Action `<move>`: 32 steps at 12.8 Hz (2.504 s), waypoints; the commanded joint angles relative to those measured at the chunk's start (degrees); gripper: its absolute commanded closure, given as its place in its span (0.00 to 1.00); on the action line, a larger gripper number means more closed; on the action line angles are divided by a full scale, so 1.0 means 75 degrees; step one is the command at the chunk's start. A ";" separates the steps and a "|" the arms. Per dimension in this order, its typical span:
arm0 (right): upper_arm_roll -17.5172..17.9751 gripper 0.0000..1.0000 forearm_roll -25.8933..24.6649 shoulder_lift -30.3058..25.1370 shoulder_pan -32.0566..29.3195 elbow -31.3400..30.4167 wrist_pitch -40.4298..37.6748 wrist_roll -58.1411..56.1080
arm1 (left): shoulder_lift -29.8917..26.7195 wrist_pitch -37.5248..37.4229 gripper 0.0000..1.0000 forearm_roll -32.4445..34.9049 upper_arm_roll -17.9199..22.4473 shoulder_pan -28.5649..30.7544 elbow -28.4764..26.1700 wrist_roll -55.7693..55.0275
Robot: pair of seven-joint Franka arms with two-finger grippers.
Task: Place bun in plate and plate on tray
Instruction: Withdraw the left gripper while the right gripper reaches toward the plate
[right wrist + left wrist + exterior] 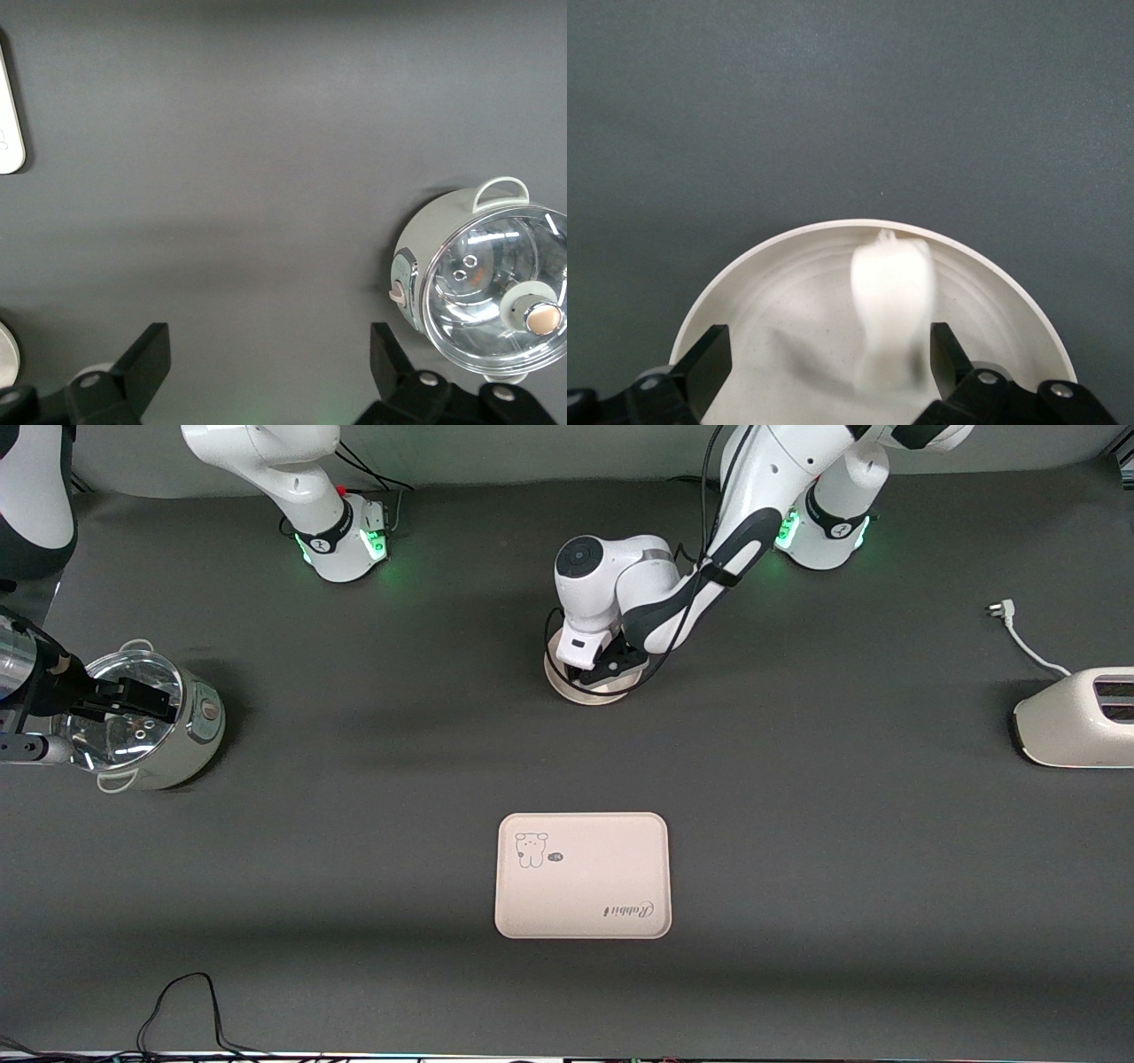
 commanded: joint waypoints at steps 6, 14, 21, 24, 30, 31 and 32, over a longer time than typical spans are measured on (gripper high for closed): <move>-0.0061 0.00 0.0105 -0.0124 0.0035 -0.0063 -0.0084 -0.0151 | -0.0129 -0.0163 0.00 0.0149 -0.0001 0.0236 0.0296 0.0144; 0.0021 0.00 0.0643 -0.0159 0.0514 -0.0425 0.0079 0.0524 | -0.0643 -0.3221 0.00 -0.1021 -0.0176 0.1524 0.2593 0.4311; 0.0010 0.00 0.0679 -0.0380 0.3229 -0.1105 0.1052 0.4224 | -0.2553 -0.4183 0.00 -0.2847 -0.0154 0.4767 0.2629 0.9843; 0.0021 0.00 0.0679 -0.0241 0.4810 -0.1152 0.1542 0.6322 | -0.2906 -0.4160 0.00 -0.3096 -0.0153 0.5742 0.2629 1.0540; 0.0033 0.00 0.0750 0.0310 0.6842 -0.1117 0.2248 0.7338 | -0.3645 -0.5038 0.00 -0.3739 -0.0048 0.7113 0.2688 1.2167; 0.0033 0.00 0.0819 0.0264 0.6890 -0.1152 0.2259 0.6873 | -0.3622 -0.5085 0.01 -0.3834 -0.0048 0.7255 0.2804 1.2459; 0.0022 0.00 0.1180 0.0182 0.6867 -0.1268 0.2271 0.6219 | -0.3610 -0.5085 0.01 -0.3858 -0.0036 0.7280 0.2828 1.2729</move>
